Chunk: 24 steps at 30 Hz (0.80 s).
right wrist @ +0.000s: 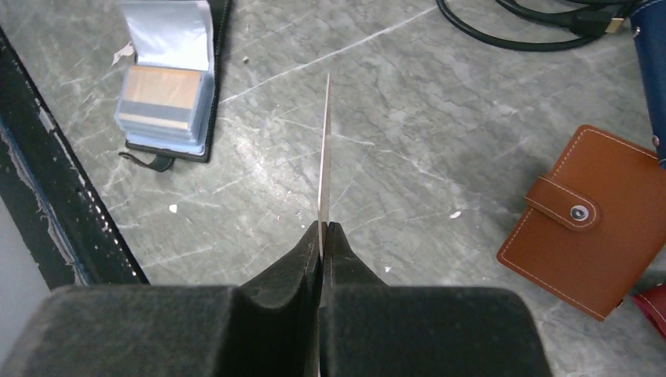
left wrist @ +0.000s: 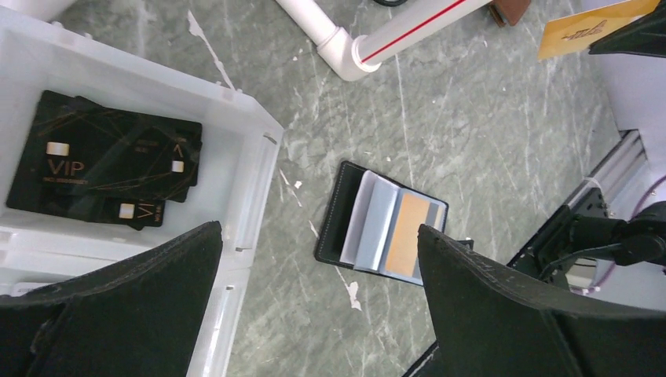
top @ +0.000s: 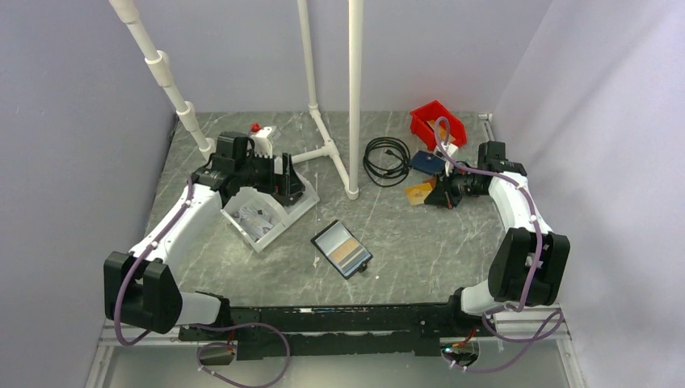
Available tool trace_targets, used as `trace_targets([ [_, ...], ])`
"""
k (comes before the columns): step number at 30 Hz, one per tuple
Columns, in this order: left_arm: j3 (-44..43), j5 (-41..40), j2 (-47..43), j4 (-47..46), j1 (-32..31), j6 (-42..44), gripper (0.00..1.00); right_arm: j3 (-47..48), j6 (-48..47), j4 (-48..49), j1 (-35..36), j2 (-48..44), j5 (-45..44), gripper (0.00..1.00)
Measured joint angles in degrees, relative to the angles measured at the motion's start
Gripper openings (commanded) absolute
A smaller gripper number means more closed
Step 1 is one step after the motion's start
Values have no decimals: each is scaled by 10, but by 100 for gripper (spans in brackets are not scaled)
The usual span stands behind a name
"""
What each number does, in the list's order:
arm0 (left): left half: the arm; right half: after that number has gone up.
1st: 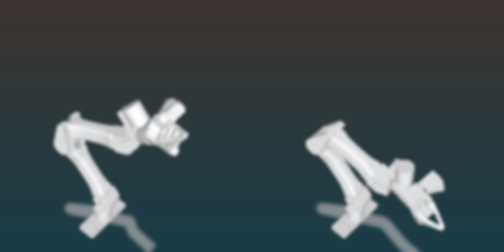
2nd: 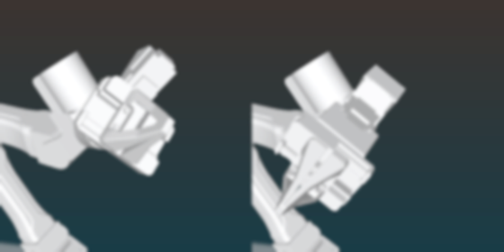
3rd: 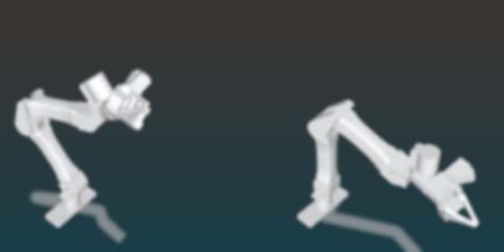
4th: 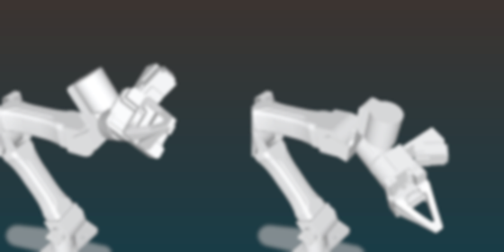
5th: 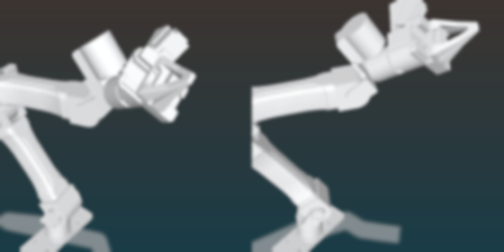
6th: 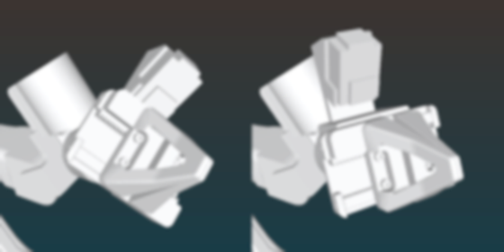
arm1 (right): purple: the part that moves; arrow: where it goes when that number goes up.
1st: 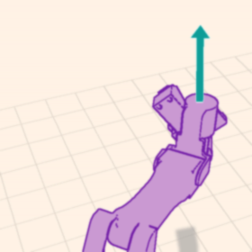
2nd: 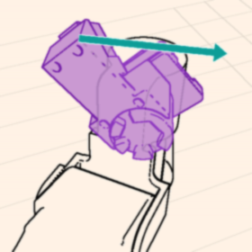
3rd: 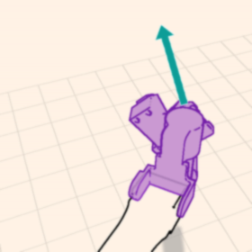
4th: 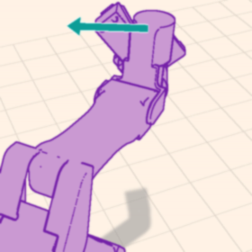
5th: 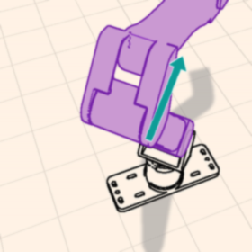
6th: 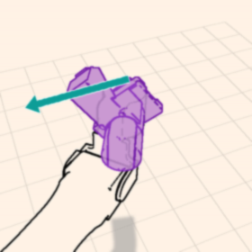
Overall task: Take the credit cards out of the card holder
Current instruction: Place the credit card in the storage box.
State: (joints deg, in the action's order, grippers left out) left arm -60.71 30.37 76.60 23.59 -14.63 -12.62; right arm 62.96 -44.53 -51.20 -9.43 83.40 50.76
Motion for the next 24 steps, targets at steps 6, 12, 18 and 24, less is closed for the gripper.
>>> trace_targets([
  [6, 0, -41, -17, 14, 0, 12, 99, -7, 38, 37, -1, -7, -16, 0],
  [12, 0, -97, -45, 16, 0, 14, 99, -1, 68, 61, -2, -9, -53, 0],
  [18, 1, -158, -68, 25, 1, 14, 99, 61, 108, 85, -3, 5, -88, 0],
  [24, 2, -173, -75, 25, 1, 16, 100, 139, 165, 122, -5, 54, -110, 0],
])
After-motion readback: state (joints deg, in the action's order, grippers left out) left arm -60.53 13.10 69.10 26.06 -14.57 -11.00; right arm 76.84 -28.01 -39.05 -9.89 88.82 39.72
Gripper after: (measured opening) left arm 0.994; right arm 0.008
